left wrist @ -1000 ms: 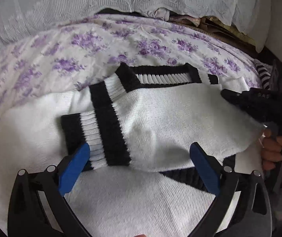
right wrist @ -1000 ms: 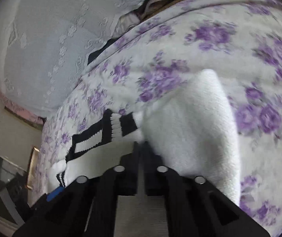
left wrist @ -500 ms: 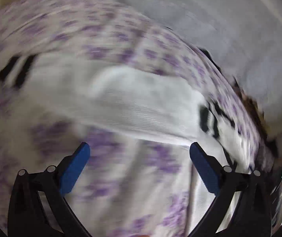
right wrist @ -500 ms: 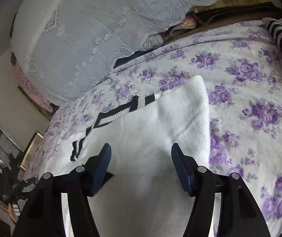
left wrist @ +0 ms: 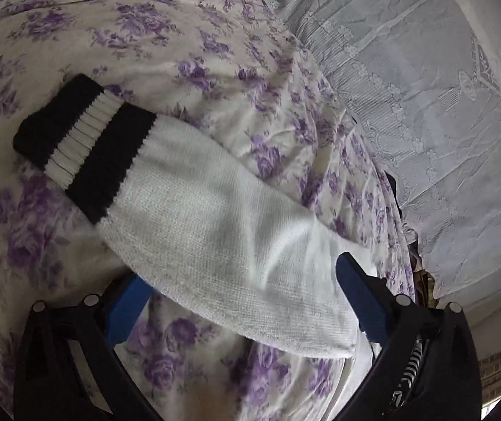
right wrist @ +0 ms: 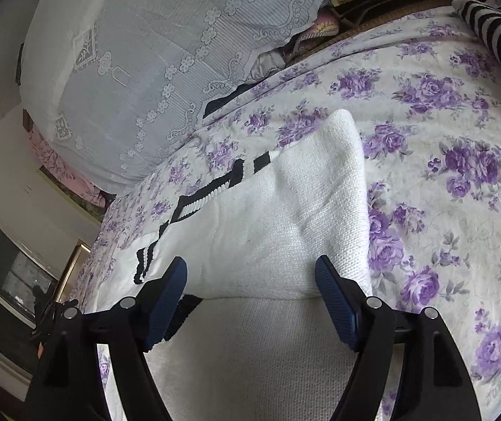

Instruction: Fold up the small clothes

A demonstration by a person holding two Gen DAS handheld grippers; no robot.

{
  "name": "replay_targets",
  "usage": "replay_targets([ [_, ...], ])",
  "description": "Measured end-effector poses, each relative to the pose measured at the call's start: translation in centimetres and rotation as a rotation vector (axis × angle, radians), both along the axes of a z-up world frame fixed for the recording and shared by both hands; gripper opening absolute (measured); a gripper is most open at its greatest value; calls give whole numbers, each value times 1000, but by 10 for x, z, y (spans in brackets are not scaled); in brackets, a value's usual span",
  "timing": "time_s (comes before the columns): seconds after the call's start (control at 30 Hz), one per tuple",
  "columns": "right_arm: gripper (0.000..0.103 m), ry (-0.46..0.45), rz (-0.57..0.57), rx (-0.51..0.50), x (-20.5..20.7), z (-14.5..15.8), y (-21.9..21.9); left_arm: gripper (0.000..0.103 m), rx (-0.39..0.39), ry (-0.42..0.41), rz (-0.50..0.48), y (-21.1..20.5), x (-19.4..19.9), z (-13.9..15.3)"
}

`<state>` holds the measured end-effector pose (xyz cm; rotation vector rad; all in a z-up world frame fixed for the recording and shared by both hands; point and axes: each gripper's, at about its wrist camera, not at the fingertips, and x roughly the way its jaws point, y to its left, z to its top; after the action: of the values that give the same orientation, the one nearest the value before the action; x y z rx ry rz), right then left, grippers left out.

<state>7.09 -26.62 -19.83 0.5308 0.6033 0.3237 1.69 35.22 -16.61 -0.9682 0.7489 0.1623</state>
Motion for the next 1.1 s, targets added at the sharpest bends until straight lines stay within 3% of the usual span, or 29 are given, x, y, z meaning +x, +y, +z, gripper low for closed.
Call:
replay_targets([
  [0.07,77,1,1,4,0,0,0,66,15,5,18,3,-3,-1],
  [0.13,80,1,9,5,1,-1,0,30,-9,16,23,7,-4,-6],
  [0.2,81,1,14,-2,1,-1,2,19,-33,35,30,11,-4,-11],
  [0.3,82,0,16,-6,1,0,3,14,7,39,18,6,-3,-3],
  [0.47,82,-2,16,3,1,0,2,12,260,30,-83,-38,5,46],
  [0.6,82,-2,17,3,1,0,2,11,392,-3,-185,-84,19,83],
  [0.73,82,-2,16,8,0,0,2,11,451,-40,-267,-128,35,107],
  [1.1,84,1,19,32,1,-2,3,11,569,-99,-446,-255,72,135],
])
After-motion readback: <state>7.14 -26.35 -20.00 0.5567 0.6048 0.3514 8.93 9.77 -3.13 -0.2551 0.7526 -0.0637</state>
